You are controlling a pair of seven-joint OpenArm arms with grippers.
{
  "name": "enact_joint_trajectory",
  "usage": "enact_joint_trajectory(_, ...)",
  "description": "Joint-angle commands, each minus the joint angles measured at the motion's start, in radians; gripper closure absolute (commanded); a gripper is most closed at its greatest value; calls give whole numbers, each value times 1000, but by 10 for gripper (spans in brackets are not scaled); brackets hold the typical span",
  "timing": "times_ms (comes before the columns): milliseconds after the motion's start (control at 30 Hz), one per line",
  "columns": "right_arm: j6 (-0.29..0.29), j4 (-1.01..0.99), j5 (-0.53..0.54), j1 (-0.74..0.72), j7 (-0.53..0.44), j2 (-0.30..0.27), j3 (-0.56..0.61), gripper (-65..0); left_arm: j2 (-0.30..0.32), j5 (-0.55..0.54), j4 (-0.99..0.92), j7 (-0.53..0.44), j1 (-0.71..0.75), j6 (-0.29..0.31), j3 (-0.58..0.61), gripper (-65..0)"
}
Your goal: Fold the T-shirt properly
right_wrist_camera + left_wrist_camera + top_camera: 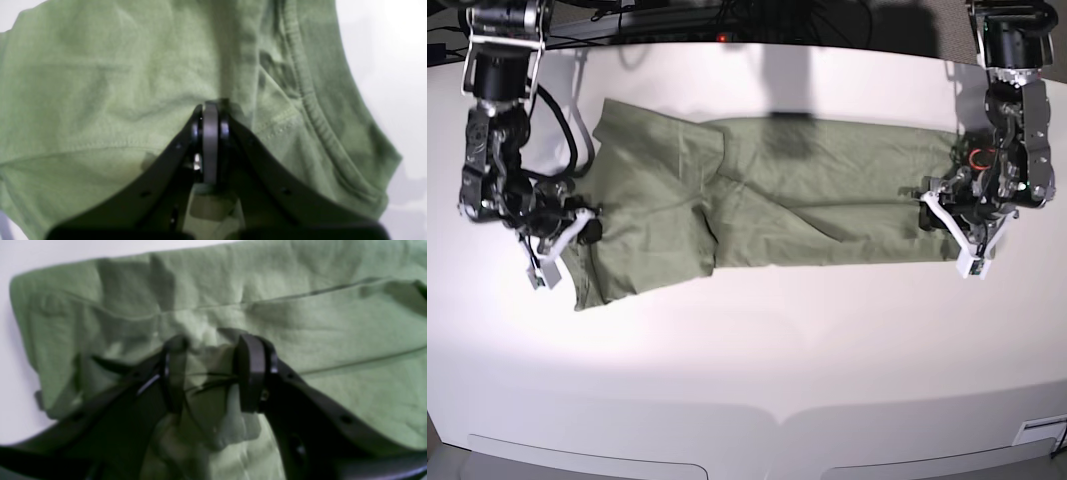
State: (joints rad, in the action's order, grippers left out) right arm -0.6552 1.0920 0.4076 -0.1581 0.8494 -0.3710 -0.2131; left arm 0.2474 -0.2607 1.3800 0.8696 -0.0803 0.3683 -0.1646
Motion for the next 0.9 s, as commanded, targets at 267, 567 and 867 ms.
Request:
enact_joint_trajectory(267,74,-53,-120,-13,58,-56,8,0,11,51,-224,-54,-163,-25,-4,-234)
enact_joint_trajectory(567,95,-50,-112,11,63,-90,-18,0,11,48,-253,-17,-240,-25,-4,-234)
enact_joint_trajectory(867,95,-17,-82,8,57,-111,-18,0,28,48,-235,58,-311,-25,-4,-234)
